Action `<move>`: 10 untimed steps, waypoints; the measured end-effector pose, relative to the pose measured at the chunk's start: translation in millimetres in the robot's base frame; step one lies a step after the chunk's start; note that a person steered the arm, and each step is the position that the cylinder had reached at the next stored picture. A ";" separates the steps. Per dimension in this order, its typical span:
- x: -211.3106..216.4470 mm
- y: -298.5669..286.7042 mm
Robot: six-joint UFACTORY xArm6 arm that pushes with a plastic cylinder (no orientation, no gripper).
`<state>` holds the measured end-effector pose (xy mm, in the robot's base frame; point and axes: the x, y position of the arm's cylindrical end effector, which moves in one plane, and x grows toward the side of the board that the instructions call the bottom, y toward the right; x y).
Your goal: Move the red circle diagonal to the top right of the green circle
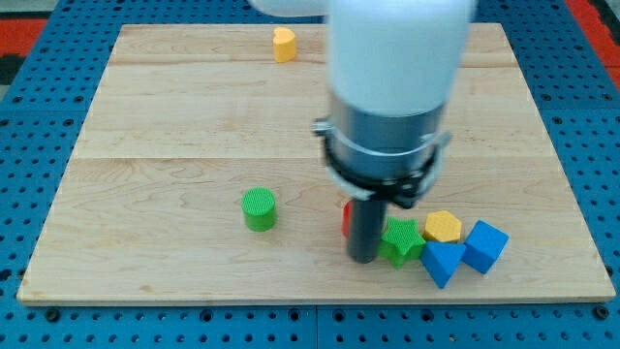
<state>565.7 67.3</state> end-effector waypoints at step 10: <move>-42.3 -4.4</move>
<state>523.5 62.8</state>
